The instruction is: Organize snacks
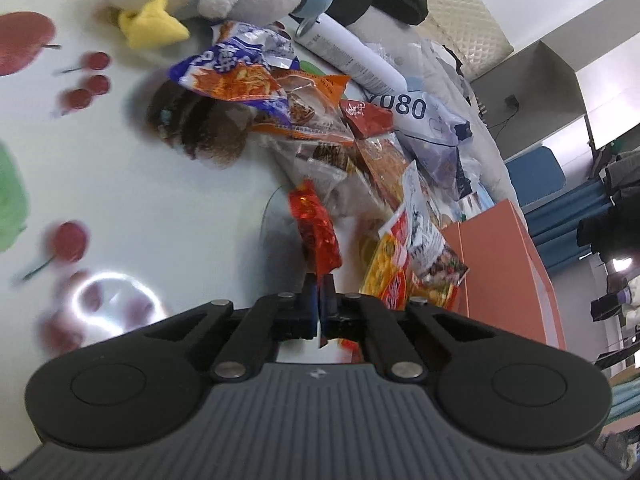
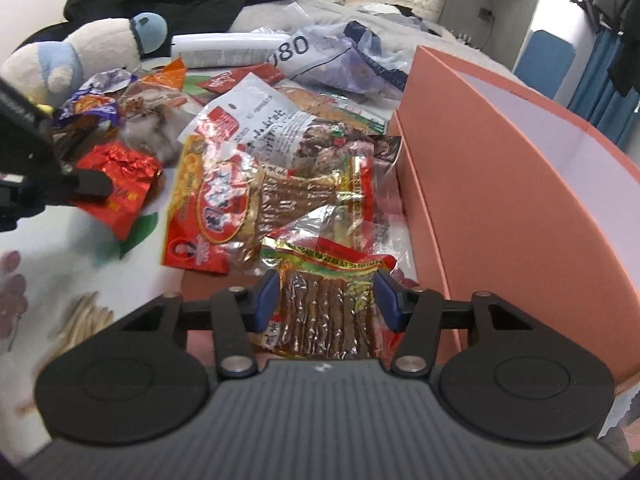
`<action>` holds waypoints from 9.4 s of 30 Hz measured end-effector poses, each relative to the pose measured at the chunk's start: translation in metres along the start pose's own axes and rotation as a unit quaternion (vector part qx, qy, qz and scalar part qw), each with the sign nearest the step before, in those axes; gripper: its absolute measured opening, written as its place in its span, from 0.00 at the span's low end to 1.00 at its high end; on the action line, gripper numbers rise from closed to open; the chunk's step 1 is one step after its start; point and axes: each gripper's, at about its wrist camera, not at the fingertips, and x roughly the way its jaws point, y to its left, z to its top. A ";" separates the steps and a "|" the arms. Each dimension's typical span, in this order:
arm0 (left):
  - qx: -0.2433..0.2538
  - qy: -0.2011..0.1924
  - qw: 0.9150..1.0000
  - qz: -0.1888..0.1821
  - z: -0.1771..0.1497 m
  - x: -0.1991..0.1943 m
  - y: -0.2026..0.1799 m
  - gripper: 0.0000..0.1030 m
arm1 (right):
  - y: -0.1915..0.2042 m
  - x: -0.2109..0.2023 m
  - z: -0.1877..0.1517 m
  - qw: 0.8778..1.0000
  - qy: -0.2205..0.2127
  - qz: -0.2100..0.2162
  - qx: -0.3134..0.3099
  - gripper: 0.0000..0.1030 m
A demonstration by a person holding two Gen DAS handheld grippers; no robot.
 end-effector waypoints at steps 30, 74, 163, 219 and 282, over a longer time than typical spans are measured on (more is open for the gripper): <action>0.110 -0.049 0.981 0.153 -0.095 -0.118 0.009 0.71 | -0.018 -0.086 -0.056 0.983 -0.071 0.165 -0.035 0.80; 0.204 -0.049 0.962 0.174 -0.096 -0.100 -0.051 0.58 | -0.037 -0.087 -0.052 0.975 -0.048 0.213 -0.044 0.56; 0.330 0.006 0.943 -0.034 -0.113 0.021 -0.327 0.65 | -0.296 -0.071 0.019 0.974 -0.049 0.094 0.200 0.82; 0.263 -0.081 0.960 0.045 -0.124 -0.167 -0.143 0.65 | -0.114 -0.201 -0.042 0.969 -0.078 0.216 0.086 0.81; -0.094 -0.161 0.982 0.012 0.090 0.020 0.021 0.05 | 0.061 0.032 0.047 0.958 -0.196 0.010 -0.209 0.15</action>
